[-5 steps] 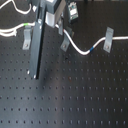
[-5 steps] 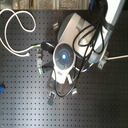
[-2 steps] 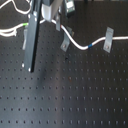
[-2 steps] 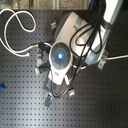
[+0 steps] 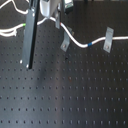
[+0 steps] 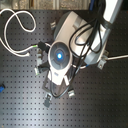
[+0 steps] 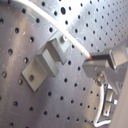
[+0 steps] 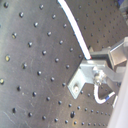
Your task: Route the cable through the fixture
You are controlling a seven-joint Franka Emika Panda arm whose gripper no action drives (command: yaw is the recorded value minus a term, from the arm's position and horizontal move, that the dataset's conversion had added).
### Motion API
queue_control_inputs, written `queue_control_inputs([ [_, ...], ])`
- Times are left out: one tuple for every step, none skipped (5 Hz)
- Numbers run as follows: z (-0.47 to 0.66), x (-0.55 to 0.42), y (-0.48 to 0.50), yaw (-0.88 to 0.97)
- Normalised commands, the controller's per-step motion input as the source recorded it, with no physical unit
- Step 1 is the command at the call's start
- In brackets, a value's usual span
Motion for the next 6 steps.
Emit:
queue_control_inputs([
  [-0.20, 0.186, -0.351, 0.00],
  [-0.19, -0.073, -0.293, 0.00],
  [-0.20, -0.107, -0.227, 0.00],
  [-0.07, -0.001, 0.000, 0.04],
  [0.15, -0.105, -0.221, -0.04],
  [0.00, -0.153, -0.254, -0.08],
])
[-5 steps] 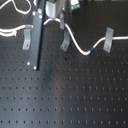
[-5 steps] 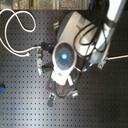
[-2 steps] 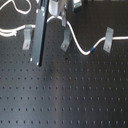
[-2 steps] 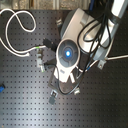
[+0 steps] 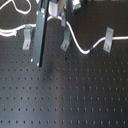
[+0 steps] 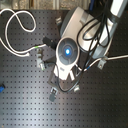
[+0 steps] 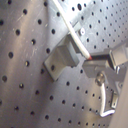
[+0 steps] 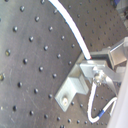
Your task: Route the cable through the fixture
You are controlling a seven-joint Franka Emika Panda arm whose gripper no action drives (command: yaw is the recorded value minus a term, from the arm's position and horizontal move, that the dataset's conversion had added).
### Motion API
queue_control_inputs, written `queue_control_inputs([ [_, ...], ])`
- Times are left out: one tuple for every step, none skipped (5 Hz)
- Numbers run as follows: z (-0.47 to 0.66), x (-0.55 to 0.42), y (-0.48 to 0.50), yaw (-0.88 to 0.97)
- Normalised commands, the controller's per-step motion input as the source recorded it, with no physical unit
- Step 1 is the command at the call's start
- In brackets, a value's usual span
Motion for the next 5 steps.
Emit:
queue_control_inputs([
  [0.00, -0.026, 0.010, 0.00],
  [0.21, -0.189, 0.088, 0.05],
  [0.52, -0.143, 0.083, 0.00],
  [0.51, -0.062, 0.170, 0.00],
  [0.10, -0.036, 0.020, 0.00],
])
